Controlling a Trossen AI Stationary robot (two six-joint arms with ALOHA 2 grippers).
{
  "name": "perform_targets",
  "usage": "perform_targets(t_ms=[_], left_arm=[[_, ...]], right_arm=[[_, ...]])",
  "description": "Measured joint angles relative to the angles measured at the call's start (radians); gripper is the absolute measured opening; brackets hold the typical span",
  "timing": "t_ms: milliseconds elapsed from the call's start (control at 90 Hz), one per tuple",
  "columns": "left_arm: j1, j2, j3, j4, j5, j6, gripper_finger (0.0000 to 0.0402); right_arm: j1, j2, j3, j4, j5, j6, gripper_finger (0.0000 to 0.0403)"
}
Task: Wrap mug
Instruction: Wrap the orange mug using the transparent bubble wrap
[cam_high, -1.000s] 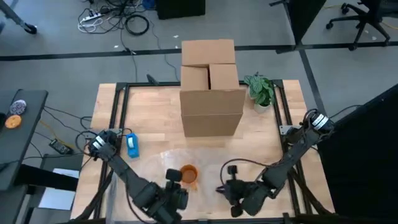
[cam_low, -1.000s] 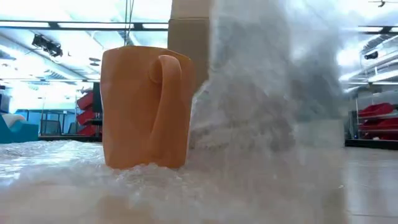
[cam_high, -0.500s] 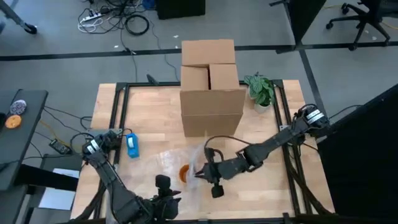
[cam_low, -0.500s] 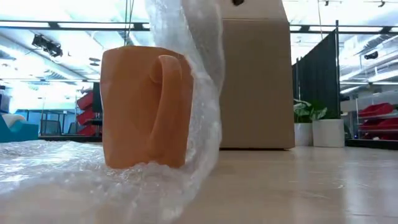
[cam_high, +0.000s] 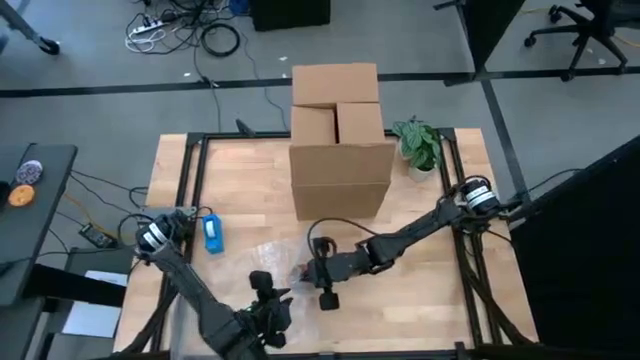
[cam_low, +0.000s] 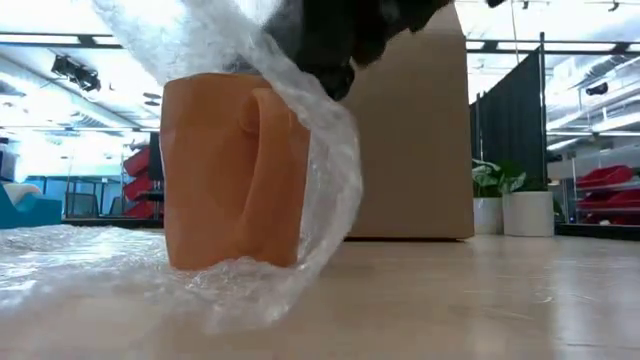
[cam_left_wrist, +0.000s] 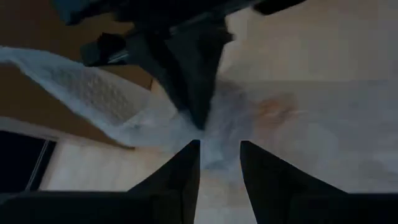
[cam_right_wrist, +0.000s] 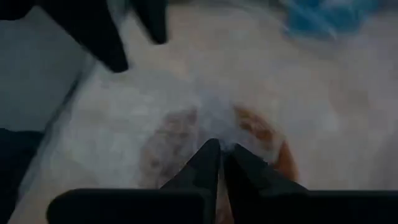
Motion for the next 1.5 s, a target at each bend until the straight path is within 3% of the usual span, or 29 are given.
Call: perform_targets(t_ms=[144,400,567,800,878,1044,1144,1311,1500], left_arm=[[0.071,0.0,-0.046,0.018,0.041,0.01,0.0099],[0.148,0.0,-0.058,0.096,0.091,0.167,0.0099],[0.175,0.0,-0.058,0.126,0.15,0.216,0.0099],[0.178,0.0,-0.058,0.124,0.152,0.215,0.0099],[0.178,0.0,-0.058,0.129,0.152,0.213,0.0099],[0.178,0.0,-0.058,0.138,0.155,0.211,0.0099],[0.178,0.0,-0.058,0.162,0.165,0.211,0.0099],[0.173,0.0,-0.058,0.164,0.17,0.211,0.0099],[0.169,0.0,-0.058,0.11,0.202,0.184,0.0099]], right_arm=[[0.001,0.014,0.002,-0.038,-0.04,0.038,0.0],[0.016,-0.024,-0.001,-0.072,-0.05,0.04,0.0026],[0.023,-0.086,-0.001,-0.138,-0.051,0.046,0.006],[0.03,-0.242,-0.001,-0.324,-0.042,0.162,0.0092],[0.031,-0.298,0.0,-0.397,0.046,0.157,0.0097],[0.012,-0.34,0.0,-0.505,0.38,0.09,0.0099],[-0.031,-0.313,0.0,-0.473,0.431,0.044,0.0099],[-0.093,-0.213,0.0,-0.296,0.359,-0.02,0.0099],[-0.081,-0.087,0.0,-0.097,0.035,-0.065,0.0096]])
